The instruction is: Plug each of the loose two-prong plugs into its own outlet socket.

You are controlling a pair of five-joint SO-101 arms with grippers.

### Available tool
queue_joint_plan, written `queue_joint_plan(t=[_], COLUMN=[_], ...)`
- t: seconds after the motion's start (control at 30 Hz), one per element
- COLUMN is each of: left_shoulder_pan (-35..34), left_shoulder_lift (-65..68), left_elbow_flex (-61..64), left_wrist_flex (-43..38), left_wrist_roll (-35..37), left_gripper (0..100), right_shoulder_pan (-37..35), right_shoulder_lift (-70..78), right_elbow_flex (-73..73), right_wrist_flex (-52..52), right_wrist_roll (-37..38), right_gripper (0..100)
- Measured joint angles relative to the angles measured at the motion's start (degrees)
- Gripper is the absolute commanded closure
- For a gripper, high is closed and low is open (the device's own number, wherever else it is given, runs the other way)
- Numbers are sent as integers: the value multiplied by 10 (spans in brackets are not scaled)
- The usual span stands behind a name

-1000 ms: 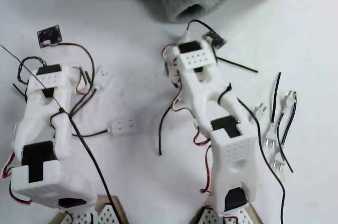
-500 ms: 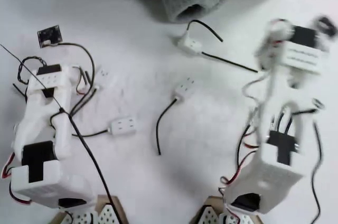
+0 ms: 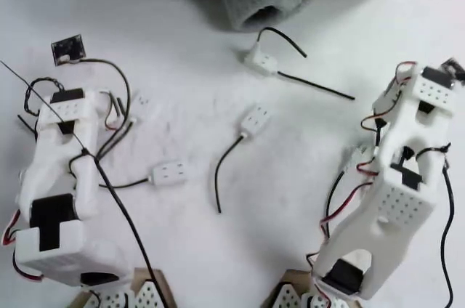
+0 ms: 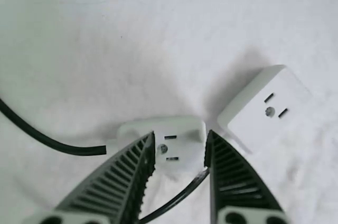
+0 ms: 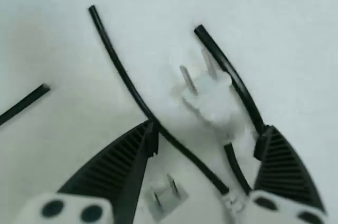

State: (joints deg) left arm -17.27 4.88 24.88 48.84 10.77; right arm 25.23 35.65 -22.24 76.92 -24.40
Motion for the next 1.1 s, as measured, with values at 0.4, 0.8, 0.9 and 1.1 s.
queue_joint_plan(t=[0.4, 0.8, 0.9, 1.1], left_shoulder_pan=[0, 0, 0, 0], left_shoulder_lift=[0, 0, 0, 0], left_elbow_flex=[0, 0, 0, 0], left_wrist_flex=[0, 0, 0, 0], left_wrist_roll=[-1, -1, -1, -1], left_gripper=[831, 831, 831, 831], right_shoulder_pan=[21, 6, -21, -137], right_shoulder_lift=[82, -4, -55, -157], right_elbow_flex=[-39, -325, -332, -242], right_wrist_flex=[-23, 210, 212, 215], right_wrist_roll=[118, 126, 126, 126], right_gripper=[926, 945, 948, 933])
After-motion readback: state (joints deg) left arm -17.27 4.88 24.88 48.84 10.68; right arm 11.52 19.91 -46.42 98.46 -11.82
